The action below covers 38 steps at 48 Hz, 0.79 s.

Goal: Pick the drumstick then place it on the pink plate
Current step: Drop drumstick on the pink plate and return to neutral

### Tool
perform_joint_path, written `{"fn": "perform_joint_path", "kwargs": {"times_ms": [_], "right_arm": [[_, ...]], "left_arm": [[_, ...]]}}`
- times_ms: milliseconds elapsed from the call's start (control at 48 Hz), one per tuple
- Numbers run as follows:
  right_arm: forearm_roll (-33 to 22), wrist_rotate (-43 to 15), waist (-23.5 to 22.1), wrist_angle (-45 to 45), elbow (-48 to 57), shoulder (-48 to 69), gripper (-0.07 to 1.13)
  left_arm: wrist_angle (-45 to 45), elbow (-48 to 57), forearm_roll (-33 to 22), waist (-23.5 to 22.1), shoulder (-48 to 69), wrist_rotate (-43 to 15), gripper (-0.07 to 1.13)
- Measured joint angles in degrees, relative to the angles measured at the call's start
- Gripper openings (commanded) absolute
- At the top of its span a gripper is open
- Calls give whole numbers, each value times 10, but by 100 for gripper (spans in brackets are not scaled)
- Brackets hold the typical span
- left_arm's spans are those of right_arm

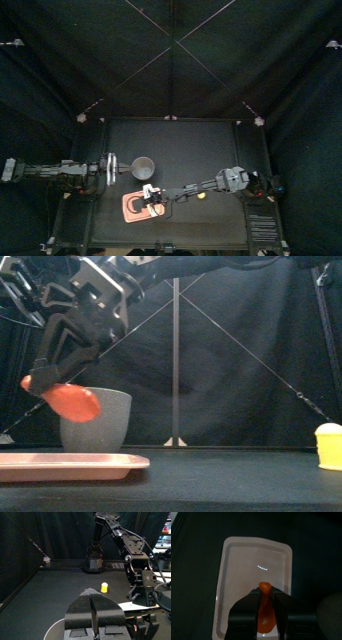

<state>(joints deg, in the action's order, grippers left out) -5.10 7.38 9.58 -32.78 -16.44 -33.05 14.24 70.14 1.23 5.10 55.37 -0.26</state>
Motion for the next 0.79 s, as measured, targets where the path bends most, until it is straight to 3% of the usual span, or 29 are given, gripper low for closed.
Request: {"fn": "perform_joint_path", "kwargs": {"times_ms": [167, 250, 542, 792], "right_arm": [[0, 0, 1, -6, -29, -20, 80], [-1, -1, 2, -7, -31, -25, 86], [1, -4, 3, -8, -31, -25, 87], [-5, -73, 3, 9, 6, -10, 87]], "left_arm": [[0, 1, 3, 1, 0, 0, 10], [0, 1, 3, 1, 0, 0, 10], [0, 3, 3, 0, 0, 0, 10], [0, 4, 2, 0, 0, 0, 10]]}}
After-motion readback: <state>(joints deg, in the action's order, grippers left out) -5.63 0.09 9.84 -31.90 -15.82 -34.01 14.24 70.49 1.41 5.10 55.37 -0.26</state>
